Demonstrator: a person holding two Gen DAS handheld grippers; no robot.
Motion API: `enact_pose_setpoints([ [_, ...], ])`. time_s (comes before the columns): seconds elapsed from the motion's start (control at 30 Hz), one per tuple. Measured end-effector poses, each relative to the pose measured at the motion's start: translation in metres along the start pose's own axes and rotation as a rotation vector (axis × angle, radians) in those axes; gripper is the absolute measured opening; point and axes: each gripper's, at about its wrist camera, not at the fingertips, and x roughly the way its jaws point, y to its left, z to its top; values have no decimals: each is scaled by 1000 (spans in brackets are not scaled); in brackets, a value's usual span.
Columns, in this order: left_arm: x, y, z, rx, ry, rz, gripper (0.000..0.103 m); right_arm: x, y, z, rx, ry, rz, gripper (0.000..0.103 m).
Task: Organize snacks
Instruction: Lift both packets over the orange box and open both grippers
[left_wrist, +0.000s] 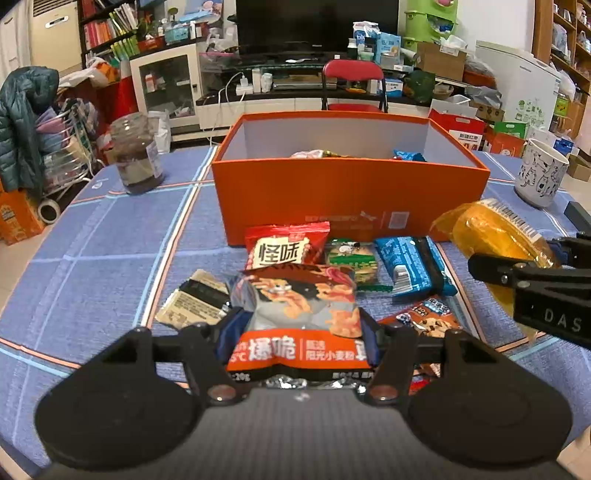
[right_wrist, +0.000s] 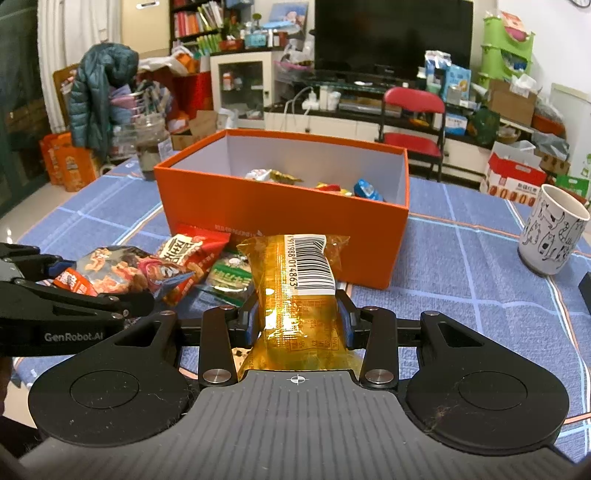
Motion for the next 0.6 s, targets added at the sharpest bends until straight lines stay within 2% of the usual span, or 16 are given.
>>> enact_pose_setpoints([
  [0.2, -3, -2, 2, 11, -15, 0, 61, 0, -1, 0, 7, 6, -8, 23],
  [0.3, -18, 8, 12, -22, -68, -15, 61, -8, -5, 7, 32, -17, 12, 23],
  [0.47, -34, 24, 56, -37, -178, -38, 61, -24, -23, 47, 107, -127, 15, 23],
  [0.6, -8, 27, 108, -56, -208, -28, 61, -7, -28, 84, 96, -158, -12, 23],
])
